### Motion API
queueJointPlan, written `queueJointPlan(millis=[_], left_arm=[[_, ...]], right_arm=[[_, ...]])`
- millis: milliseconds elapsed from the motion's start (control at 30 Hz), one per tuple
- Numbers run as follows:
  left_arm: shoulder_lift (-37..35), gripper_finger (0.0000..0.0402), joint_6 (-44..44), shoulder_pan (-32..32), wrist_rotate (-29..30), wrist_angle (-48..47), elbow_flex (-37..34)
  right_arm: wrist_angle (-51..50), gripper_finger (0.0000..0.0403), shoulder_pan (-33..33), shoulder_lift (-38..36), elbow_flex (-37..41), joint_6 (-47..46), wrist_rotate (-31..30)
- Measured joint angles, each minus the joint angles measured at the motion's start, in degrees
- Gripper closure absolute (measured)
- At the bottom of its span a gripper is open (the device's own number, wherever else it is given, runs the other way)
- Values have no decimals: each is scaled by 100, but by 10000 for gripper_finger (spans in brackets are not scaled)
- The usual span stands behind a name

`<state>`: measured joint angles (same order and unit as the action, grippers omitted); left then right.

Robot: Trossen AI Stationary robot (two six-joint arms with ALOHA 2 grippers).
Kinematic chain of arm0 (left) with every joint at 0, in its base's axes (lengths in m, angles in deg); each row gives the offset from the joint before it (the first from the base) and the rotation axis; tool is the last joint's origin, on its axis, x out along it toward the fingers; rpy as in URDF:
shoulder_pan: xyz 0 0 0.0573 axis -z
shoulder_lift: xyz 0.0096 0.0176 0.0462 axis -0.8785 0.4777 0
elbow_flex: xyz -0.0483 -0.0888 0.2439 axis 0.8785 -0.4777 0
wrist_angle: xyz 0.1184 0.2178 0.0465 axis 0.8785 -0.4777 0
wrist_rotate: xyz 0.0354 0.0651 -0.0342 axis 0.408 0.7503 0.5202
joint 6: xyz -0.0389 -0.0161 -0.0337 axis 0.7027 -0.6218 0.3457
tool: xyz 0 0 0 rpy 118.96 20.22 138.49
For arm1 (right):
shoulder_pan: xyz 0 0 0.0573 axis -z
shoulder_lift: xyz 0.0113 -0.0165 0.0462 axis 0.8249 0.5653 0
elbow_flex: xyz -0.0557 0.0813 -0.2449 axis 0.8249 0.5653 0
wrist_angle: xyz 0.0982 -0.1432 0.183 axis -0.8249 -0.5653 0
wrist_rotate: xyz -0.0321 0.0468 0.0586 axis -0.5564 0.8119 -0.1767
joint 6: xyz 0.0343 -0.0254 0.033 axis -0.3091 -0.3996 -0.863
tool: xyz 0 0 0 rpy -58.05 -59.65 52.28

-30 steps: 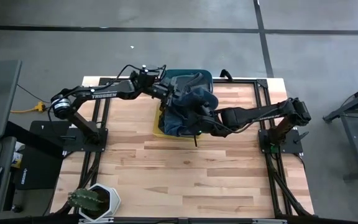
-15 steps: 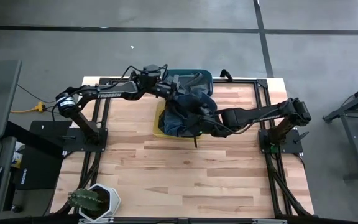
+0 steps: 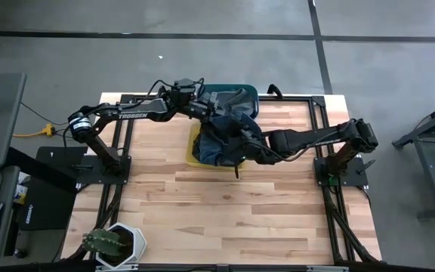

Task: Pick & Place hat
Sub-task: Put the blue cap into the yellow bin

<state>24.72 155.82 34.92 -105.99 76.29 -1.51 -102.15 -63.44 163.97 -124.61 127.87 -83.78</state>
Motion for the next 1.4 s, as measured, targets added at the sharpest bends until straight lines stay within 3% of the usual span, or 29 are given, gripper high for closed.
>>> queueJointPlan(millis=[167, 600, 767, 967, 1100, 1400], left_arm=[[0, 152, -138, -7, -39, 4, 0], [0, 235, -492, -7, -176, 1, 0], [0, 287, -758, -7, -114, -28, 0], [0, 389, -1319, -4, -125, -142, 0], [0, 397, -1659, -9, -183, -314, 0], [-2, 401, -2141, -7, -172, -595, 0]], right_arm=[[240, 390, 5, 0, 0, 241, 225], [873, 390, 88, 79, 0, 586, 753], [985, 390, 73, 181, 0, 540, 830], [970, 390, 68, 199, 0, 183, 897], [967, 389, 37, 199, 0, 0, 815], [1009, 296, -117, 199, 0, -1234, 376]])
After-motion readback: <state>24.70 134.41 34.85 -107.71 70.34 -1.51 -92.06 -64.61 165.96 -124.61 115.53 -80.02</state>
